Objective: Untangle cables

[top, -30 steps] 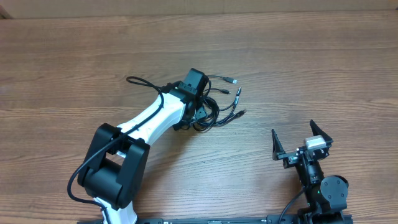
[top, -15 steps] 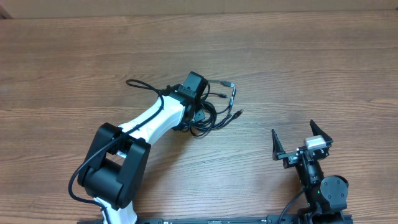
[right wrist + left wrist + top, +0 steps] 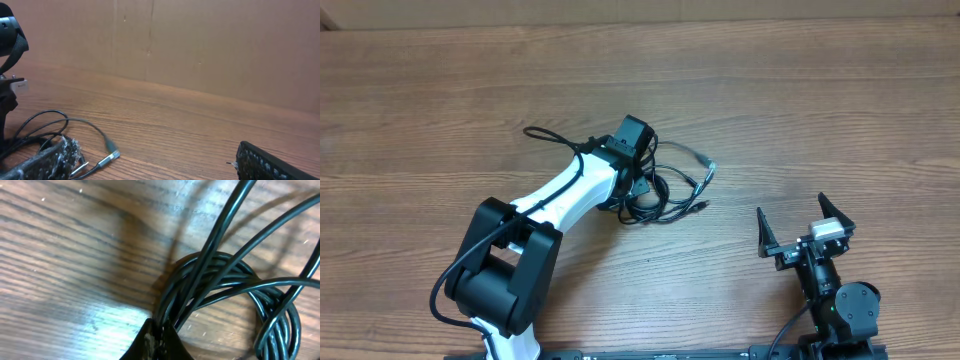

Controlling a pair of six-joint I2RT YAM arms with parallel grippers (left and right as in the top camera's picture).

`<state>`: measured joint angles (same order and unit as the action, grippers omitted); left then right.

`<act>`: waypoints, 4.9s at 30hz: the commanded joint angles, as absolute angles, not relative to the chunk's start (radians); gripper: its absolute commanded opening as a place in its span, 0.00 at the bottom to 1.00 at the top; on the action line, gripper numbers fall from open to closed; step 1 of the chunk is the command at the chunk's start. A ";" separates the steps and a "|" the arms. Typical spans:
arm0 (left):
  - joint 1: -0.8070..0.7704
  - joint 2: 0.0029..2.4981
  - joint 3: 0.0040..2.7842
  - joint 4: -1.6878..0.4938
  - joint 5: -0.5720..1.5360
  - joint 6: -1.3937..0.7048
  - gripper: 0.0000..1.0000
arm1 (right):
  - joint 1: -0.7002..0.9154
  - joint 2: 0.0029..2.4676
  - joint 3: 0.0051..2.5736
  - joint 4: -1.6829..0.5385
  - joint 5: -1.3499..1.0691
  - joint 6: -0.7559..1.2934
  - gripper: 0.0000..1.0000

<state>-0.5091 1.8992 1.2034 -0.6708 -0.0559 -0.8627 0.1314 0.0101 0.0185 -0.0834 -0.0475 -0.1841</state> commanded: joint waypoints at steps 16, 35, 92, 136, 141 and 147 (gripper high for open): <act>-0.511 1.616 1.377 -0.992 -0.077 -0.598 0.04 | 0.128 0.003 0.008 -0.081 -0.046 -0.185 1.00; -0.511 1.571 1.377 -0.942 0.358 -0.212 0.04 | 0.128 0.003 0.008 -0.065 -0.089 -0.166 1.00; -0.629 1.573 1.377 -0.611 0.780 -0.322 0.04 | 0.128 0.847 0.778 -0.622 -0.519 1.034 0.75; -0.433 1.572 1.378 -0.933 0.383 -0.326 0.04 | 0.128 0.969 0.778 -0.886 0.035 1.045 0.04; -0.290 1.562 1.378 -0.995 0.359 -0.321 0.04 | 0.128 0.969 0.778 -0.993 0.278 1.046 0.04; -0.136 1.522 1.378 -0.999 0.422 -0.290 0.04 | 0.128 0.969 0.778 -1.008 0.340 1.046 0.04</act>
<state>-0.2066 1.5787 1.3621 -0.9989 0.4316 -0.3302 0.1303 0.9710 0.7586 -1.0122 0.1944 1.0634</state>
